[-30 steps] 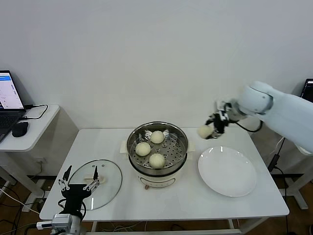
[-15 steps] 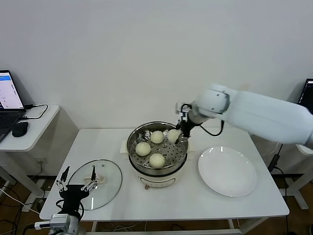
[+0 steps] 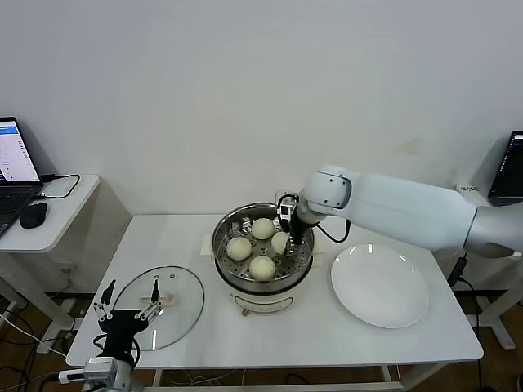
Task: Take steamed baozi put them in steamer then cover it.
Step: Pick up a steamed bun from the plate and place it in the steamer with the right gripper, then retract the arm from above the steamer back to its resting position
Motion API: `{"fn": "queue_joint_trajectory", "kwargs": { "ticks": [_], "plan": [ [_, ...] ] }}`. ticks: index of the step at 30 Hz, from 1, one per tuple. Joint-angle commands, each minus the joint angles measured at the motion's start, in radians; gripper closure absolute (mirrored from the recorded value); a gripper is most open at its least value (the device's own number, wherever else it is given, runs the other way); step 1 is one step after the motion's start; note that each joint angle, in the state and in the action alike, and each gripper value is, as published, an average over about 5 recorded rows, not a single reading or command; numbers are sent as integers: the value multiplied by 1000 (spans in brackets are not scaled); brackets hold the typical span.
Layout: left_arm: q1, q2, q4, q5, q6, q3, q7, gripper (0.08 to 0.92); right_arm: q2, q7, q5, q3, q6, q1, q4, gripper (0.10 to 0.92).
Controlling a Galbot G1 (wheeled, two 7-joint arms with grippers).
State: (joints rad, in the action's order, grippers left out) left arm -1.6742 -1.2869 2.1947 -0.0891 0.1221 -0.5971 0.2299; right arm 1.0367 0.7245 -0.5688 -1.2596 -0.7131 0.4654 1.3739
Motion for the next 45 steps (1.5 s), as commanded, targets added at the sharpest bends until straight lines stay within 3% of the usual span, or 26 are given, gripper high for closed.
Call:
{"fn": "queue_joint_trajectory", "kwargs": {
  "ticks": [1, 6, 14, 17, 20, 24, 28, 32, 37, 41, 45],
  "plan": [
    [2, -2, -1, 0, 0, 1, 0, 177, 23, -17, 28, -2, -14, -40, -36, 439],
    [1, -2, 0, 1, 0, 1, 0, 177, 8, -12, 18, 11, -14, -45, -18, 425],
    [1, -3, 5, 1, 0, -1, 1, 177, -76, -4, 10, 61, -13, 7, 48, 242],
    [0, -3, 8, 1, 0, -3, 1, 177, -145, -35, -7, 91, -12, 27, 121, 209],
    [-1, -4, 11, 1, 0, -6, 1, 177, -224, -144, -42, 155, -2, 0, 215, 203],
    [-3, -6, 11, 2, -4, -9, 0, 177, -374, -445, -143, 303, 107, -143, 358, 202],
    [-2, -12, 3, 8, -15, -10, -2, 177, -524, -671, -161, 577, 309, -476, 488, 202],
    [-2, -23, -17, 23, -29, -6, -1, 177, -591, -752, -67, 895, 485, -891, 558, 203],
    [-4, -42, -43, 39, -47, 6, 2, 177, -482, -725, 125, 1425, 680, -1463, 563, 202],
    [-1, -50, -67, 62, -55, 14, 15, 177, -245, -636, 255, 1712, 832, -1728, 529, 202],
    [5, -51, -102, 184, -65, 17, 42, 177, -27, -521, 295, 1912, 883, -1882, 513, 203]
  ]
}}
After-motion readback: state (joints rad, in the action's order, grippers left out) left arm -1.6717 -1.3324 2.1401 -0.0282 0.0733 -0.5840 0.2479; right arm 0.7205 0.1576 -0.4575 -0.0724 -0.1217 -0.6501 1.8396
